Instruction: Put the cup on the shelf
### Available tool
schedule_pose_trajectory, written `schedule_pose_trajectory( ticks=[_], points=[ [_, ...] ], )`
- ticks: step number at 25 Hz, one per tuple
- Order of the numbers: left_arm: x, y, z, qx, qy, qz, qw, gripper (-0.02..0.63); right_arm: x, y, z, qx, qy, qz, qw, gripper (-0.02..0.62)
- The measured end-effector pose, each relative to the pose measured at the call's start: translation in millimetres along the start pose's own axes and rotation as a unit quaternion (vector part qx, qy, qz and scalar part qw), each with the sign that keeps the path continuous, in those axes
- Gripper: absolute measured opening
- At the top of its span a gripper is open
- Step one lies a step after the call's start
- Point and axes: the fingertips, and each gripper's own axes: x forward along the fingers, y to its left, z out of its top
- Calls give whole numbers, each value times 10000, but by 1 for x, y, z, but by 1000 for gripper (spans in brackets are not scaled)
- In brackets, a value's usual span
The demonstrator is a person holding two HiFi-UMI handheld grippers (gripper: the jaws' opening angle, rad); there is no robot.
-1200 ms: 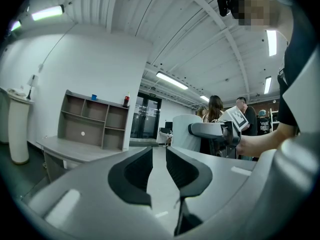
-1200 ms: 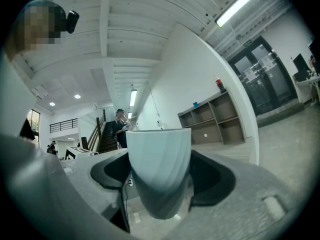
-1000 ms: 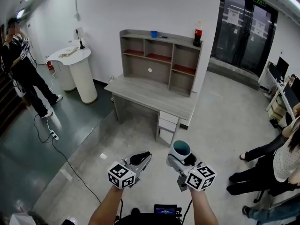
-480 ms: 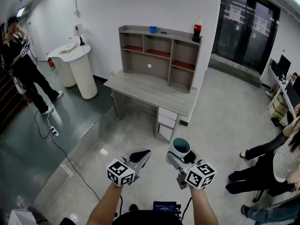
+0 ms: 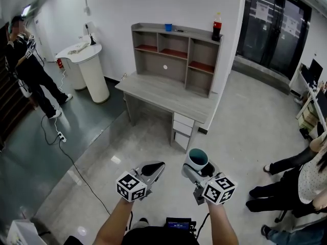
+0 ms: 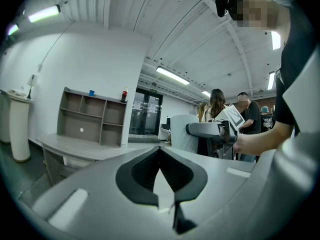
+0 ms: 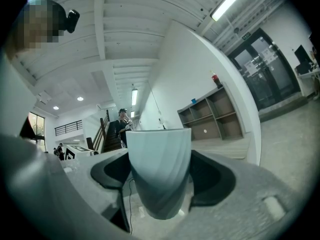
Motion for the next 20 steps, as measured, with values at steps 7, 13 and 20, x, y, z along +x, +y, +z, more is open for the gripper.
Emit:
schedule_pose_trajectory(
  ticks=[7, 13, 20],
  points=[
    [5, 0, -10, -73, 70, 106, 9999, -2, 0, -10, -4, 61, 52, 71, 9999, 360],
    [13, 14, -14, -173, 84, 97, 9998, -2, 12, -20, -7, 104, 88, 61, 9999, 360],
    [34, 46, -9, -226, 46, -15, 9997, -2, 38, -38, 1, 80, 105, -83, 9999, 360]
  ],
)
